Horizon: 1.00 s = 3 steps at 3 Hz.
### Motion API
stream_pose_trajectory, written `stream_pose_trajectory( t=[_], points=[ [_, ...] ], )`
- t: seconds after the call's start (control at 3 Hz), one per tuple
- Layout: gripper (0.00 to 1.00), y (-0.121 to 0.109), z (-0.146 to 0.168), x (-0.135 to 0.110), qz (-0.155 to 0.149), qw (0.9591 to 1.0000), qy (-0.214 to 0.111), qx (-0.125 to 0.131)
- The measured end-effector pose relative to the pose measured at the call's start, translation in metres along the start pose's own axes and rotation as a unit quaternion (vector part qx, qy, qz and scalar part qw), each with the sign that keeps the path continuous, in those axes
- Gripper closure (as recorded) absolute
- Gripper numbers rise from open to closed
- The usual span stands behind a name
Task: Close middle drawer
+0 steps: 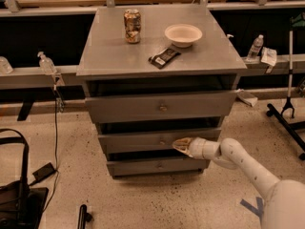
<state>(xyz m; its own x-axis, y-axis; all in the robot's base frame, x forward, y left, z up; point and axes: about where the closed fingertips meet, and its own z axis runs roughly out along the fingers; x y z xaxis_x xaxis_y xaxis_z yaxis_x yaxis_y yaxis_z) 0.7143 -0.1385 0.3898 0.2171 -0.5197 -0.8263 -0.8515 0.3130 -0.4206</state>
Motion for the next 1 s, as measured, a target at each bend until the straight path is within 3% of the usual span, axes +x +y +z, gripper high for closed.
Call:
stream_pose_trajectory(
  t=[0.67, 1.0],
  points=[
    [1.00, 0.043, -0.073, -0.017, 0.000, 0.9988, -0.019, -0.045],
    [0.96, 0.049, -0.107, -0.023, 0.010, 0.9979, -0.032, -0.055]
  ],
)
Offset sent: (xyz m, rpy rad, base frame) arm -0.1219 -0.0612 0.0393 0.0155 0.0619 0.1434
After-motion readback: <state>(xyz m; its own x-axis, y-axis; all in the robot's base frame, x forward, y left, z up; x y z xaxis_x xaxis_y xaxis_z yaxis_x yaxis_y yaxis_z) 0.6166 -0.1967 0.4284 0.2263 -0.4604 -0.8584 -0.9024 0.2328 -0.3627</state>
